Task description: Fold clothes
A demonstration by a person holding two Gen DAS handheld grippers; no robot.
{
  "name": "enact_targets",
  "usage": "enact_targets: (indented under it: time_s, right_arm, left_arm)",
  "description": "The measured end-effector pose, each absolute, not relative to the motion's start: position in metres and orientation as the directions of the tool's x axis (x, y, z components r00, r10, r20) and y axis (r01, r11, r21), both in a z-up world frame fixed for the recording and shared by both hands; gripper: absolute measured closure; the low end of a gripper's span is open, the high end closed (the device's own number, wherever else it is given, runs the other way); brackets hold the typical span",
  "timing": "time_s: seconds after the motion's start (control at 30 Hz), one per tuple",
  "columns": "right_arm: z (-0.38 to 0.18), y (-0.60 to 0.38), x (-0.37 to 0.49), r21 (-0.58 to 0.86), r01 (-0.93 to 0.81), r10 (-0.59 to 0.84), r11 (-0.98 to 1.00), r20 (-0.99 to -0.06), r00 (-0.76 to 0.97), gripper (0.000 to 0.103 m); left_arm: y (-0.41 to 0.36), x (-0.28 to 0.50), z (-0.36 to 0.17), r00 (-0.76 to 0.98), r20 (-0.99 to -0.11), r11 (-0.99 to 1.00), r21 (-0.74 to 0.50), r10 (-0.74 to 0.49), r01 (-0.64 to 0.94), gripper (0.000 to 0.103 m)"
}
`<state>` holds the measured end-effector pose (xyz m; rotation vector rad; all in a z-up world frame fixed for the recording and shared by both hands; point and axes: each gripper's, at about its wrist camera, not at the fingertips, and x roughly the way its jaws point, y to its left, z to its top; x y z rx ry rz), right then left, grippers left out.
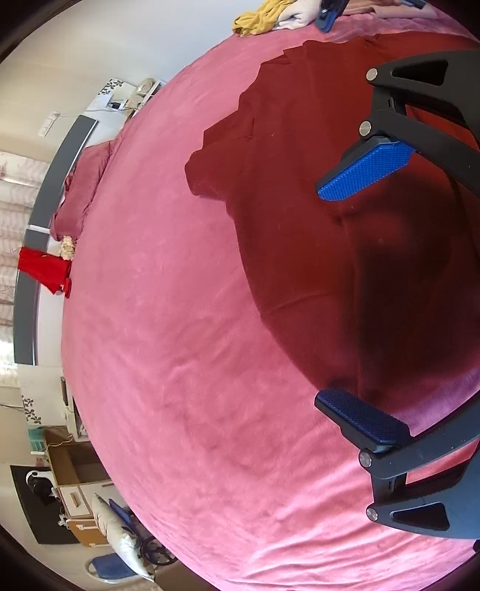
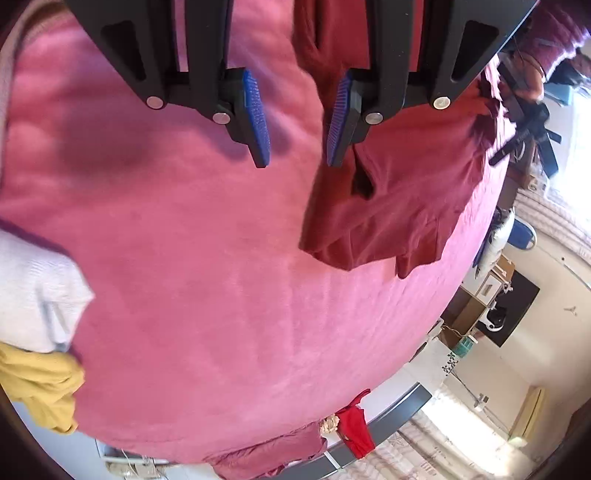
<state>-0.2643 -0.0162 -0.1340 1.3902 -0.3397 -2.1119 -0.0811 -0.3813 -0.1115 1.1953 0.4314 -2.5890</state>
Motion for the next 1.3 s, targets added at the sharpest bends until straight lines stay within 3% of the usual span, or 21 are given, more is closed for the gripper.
enact_targets:
  time_s: [0.17, 0.33, 0.57, 0.7, 0.77, 0.83, 0.87, 0.93, 0.97, 1.0, 1.03, 1.3]
  right_arm:
    - [-0.123, -0.065, -0.299, 0.614, 0.349, -0.699, -0.708, -0.678, -0.228, 0.070]
    - [-0.122, -0.161, -0.342, 0.635, 0.475, -0.735, -0.609, -0.677, -0.037, 0.069]
    - [-0.164, -0.244, -0.391, 0.699, 0.435, -0.707, -0.567, -0.685, 0.179, 0.069]
    - [-0.183, -0.253, -0.405, 0.807, 0.333, -0.767, -0.487, -0.578, 0.278, 0.069]
    - [-0.186, -0.258, -0.405, 0.797, 0.331, -0.751, -0.505, -0.595, 0.288, 0.077]
    - [-0.181, -0.263, -0.402, 0.746, 0.388, -0.710, -0.542, -0.653, 0.265, 0.096]
    - [-0.177, -0.263, -0.399, 0.727, 0.405, -0.699, -0.555, -0.671, 0.247, 0.096]
    - [-0.168, -0.261, -0.394, 0.717, 0.407, -0.705, -0.566, -0.677, 0.212, 0.096]
    - [-0.163, -0.259, -0.391, 0.722, 0.402, -0.715, -0.564, -0.670, 0.200, 0.096]
    - [-0.157, -0.256, -0.388, 0.727, 0.400, -0.727, -0.558, -0.661, 0.187, 0.096]
    - [-0.150, -0.253, -0.384, 0.730, 0.406, -0.739, -0.549, -0.652, 0.173, 0.096]
    - [-0.085, -0.210, -0.330, 0.726, 0.534, -0.800, -0.434, -0.583, 0.142, 0.096]
  left_arm:
    - [-0.378, -0.130, -0.099, -0.672, -0.740, -0.944, -0.190, -0.045, 0.272, 0.000]
    - [-0.369, -0.208, -0.110, -0.596, -0.797, -0.970, -0.208, 0.094, 0.125, 0.000]
    - [-0.371, -0.277, -0.139, -0.472, -0.861, -0.968, -0.245, 0.192, 0.053, 0.000]
    - [-0.370, -0.286, -0.137, -0.482, -0.830, -0.942, -0.335, 0.280, 0.031, 0.000]
    - [-0.364, -0.288, -0.138, -0.478, -0.826, -0.937, -0.348, 0.298, 0.018, 0.000]
    - [-0.356, -0.289, -0.140, -0.471, -0.836, -0.948, -0.318, 0.282, -0.003, 0.002]
    - [-0.354, -0.288, -0.140, -0.469, -0.839, -0.951, -0.308, 0.276, -0.009, 0.004]
    - [-0.357, -0.286, -0.135, -0.480, -0.828, -0.945, -0.327, 0.289, -0.005, 0.033]
    - [-0.363, -0.283, -0.132, -0.479, -0.815, -0.927, -0.376, 0.325, 0.012, 0.082]
    - [-0.369, -0.281, -0.130, -0.476, -0.799, -0.901, -0.433, 0.368, 0.032, 0.096]
    - [-0.373, -0.277, -0.127, -0.481, -0.780, -0.879, -0.475, 0.401, 0.036, 0.096]
    - [-0.348, -0.196, -0.066, -0.626, -0.647, -0.878, -0.458, 0.436, -0.138, 0.096]
